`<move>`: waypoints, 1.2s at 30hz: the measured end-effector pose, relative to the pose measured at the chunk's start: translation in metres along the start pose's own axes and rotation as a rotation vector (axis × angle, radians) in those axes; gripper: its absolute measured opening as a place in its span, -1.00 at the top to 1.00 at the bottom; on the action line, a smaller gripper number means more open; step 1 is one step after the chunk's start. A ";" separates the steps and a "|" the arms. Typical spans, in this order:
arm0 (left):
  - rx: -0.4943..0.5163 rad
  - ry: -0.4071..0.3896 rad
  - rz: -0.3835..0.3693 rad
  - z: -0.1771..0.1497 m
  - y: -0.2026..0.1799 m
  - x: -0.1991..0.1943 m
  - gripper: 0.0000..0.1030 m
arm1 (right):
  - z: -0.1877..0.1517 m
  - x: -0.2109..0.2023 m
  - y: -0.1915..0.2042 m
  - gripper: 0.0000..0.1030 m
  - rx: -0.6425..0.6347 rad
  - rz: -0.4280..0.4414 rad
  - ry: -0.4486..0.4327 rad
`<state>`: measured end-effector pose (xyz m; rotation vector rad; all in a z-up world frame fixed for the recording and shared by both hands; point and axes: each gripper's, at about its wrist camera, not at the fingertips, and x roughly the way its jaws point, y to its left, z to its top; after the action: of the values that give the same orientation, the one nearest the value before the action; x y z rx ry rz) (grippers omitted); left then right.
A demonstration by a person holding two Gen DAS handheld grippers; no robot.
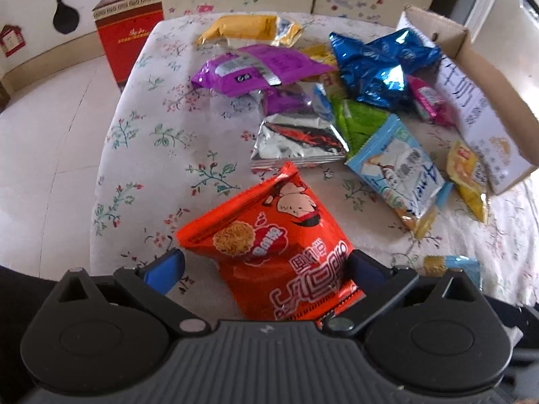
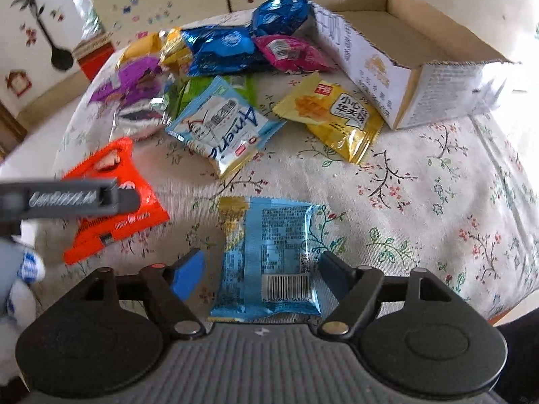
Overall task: Organize snacks
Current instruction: 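Close right gripper on light blue bag while left gripper lifts red bag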
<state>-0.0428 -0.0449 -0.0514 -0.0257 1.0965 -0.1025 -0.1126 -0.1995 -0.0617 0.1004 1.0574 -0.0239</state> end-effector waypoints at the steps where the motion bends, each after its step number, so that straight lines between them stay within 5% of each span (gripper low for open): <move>1: -0.003 0.004 0.009 0.000 -0.002 0.003 -0.98 | -0.001 0.001 0.003 -0.58 -0.024 -0.019 0.000; 5: 0.041 -0.006 0.068 -0.003 -0.009 0.008 -1.00 | -0.003 0.002 0.008 -0.46 -0.069 -0.062 -0.001; 11: 0.040 0.007 0.051 -0.005 -0.004 0.007 -0.99 | -0.002 0.000 0.009 -0.16 -0.086 -0.065 -0.014; 21: -0.005 -0.034 -0.077 -0.005 0.026 -0.007 -0.57 | 0.000 -0.003 0.006 -0.10 -0.047 -0.037 -0.012; 24: -0.048 -0.035 -0.102 -0.004 0.036 -0.008 -0.56 | 0.001 -0.003 0.006 -0.10 -0.039 -0.037 -0.010; 27: -0.072 -0.036 -0.128 -0.003 0.039 -0.009 -0.76 | 0.002 -0.002 0.007 -0.10 -0.042 -0.037 -0.008; 33: -0.005 -0.034 -0.008 -0.005 0.021 0.001 -0.87 | 0.002 -0.001 0.008 -0.10 -0.052 -0.034 -0.008; 36: 0.044 -0.063 0.015 -0.006 0.012 -0.001 -0.54 | 0.001 -0.001 0.008 -0.10 -0.054 -0.031 -0.007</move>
<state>-0.0481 -0.0324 -0.0541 0.0191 1.0310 -0.1119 -0.1113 -0.1919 -0.0596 0.0353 1.0515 -0.0237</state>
